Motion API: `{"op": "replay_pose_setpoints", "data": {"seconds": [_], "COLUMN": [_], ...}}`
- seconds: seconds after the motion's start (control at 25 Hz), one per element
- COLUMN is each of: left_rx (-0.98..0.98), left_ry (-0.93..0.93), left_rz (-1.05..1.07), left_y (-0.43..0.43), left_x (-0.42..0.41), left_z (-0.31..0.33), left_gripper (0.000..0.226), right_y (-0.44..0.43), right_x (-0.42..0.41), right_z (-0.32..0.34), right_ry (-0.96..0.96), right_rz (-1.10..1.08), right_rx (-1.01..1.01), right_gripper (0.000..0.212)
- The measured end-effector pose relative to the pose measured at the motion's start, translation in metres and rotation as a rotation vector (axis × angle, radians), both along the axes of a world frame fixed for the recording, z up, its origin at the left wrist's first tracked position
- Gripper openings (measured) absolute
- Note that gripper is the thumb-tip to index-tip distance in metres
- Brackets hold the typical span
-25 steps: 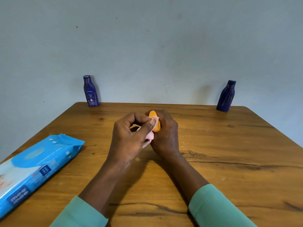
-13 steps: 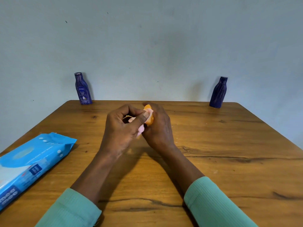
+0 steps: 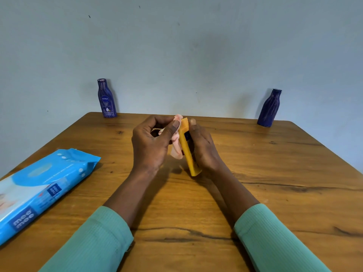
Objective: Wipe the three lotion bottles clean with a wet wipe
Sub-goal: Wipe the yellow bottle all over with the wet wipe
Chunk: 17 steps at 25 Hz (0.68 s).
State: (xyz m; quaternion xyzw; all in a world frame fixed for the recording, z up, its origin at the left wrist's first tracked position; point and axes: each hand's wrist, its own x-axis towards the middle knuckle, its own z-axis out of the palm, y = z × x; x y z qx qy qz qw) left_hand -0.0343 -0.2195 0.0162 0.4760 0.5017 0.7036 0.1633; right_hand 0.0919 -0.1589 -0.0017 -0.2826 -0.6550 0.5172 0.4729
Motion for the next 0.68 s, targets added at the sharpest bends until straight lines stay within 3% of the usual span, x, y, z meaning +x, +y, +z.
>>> {"op": "replay_pose_setpoints", "data": {"seconds": [0.08,0.24,0.36,0.52,0.68], "left_rx": [0.012,-0.062,-0.183,-0.267,-0.277], "left_ry": [-0.009,0.095,0.183,0.262,0.328], "left_rz": [0.008,0.038,0.001,-0.079,-0.013], "left_y": [0.002,0.005,0.002,-0.011,-0.018], "left_x": [0.005,0.021,0.027,0.018,0.019], "left_z": [-0.005,-0.02,-0.031,-0.039,-0.039], "left_gripper": [0.02,0.011,0.01,0.013,0.01], "right_y": [0.001,0.001,0.012,0.022,0.025], "right_x": [-0.001,-0.006,0.002,0.004,0.003], "right_z": [-0.001,-0.007,-0.011,-0.011,-0.011], "right_ry": [0.09,0.242,0.348,0.369,0.344], "right_rz": [0.005,-0.073,-0.166,-0.266,-0.257], "right_rx": [-0.127,-0.308,-0.448,-0.577,-0.543], "right_gripper": [0.045,0.061,0.046,0.047,0.047]}}
